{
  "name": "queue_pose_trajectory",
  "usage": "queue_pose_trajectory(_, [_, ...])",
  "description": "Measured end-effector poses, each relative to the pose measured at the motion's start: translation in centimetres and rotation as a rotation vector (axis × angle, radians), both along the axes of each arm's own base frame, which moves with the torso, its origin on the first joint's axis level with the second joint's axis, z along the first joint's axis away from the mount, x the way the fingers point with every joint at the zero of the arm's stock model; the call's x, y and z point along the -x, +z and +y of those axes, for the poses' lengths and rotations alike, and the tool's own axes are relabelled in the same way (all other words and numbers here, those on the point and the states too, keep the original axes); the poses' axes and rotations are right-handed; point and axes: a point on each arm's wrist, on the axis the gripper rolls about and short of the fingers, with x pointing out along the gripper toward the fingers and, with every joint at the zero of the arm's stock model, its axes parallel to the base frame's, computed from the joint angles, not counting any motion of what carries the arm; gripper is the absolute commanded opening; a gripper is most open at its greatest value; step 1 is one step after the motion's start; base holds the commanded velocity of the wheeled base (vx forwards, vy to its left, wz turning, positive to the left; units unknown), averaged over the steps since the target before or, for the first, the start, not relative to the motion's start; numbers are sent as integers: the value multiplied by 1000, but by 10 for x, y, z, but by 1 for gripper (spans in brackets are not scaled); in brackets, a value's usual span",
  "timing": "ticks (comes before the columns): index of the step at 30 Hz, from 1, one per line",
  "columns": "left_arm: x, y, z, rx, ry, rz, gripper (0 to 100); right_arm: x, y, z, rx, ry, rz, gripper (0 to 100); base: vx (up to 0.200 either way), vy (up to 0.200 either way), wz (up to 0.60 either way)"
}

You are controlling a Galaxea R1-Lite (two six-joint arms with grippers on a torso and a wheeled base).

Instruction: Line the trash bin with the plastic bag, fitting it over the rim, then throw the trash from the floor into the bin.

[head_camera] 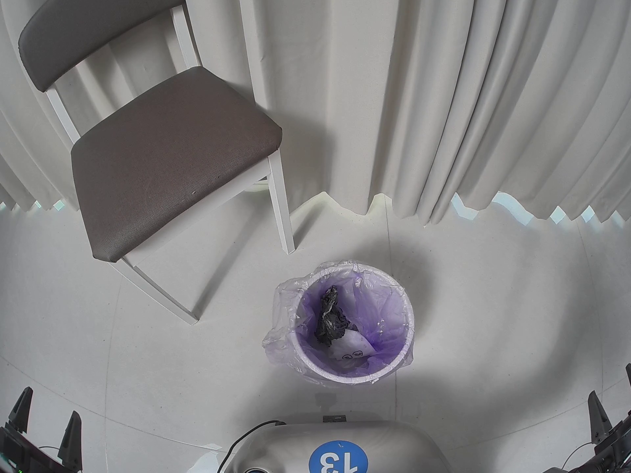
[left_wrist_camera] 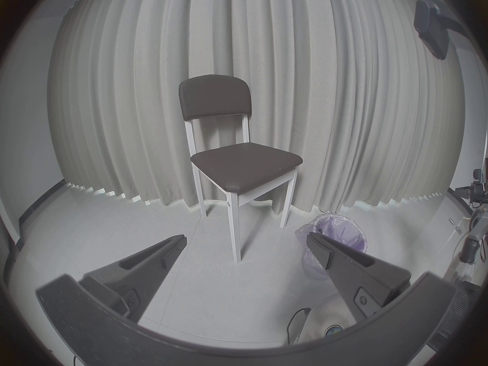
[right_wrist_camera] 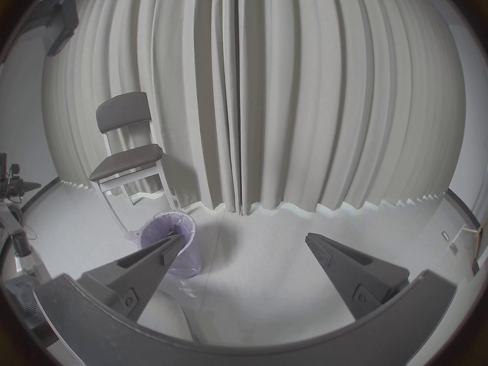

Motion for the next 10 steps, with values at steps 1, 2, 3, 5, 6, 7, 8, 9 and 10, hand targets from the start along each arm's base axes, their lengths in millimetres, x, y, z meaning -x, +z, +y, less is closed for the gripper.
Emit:
queue_pose_trajectory(1, [0,0,0,0,0,0,100,0,0,0,-2,2,0,100,0,0,0])
queue_pose_trajectory(2, [0,0,0,0,0,0,100,0,0,0,-5,2,0,100,0,0,0])
queue_pose_trajectory(3, [0,0,0,0,1,0,100,0,0,0,-8,2,0,100,0,0,0])
queue_pose_trajectory(5, [0,0,0,0,1,0,100,0,0,0,-11,0,1,100,0,0,0])
queue_pose_trajectory(6, [0,0,0,0,1,0,100,0,0,0,-13,-1,0,100,0,0,0])
queue_pose_trajectory(7, [0,0,0,0,0,0,100,0,0,0,-15,-1,0,100,0,0,0])
queue_pose_trajectory(8, [0,0,0,0,0,0,100,0,0,0,-19,-1,1,100,0,0,0])
queue_pose_trajectory(9, [0,0,0,0,0,0,100,0,0,0,-21,-3,0,100,0,0,0])
queue_pose_trajectory(10, [0,0,0,0,0,0,100,0,0,0,-22,-4,0,100,0,0,0])
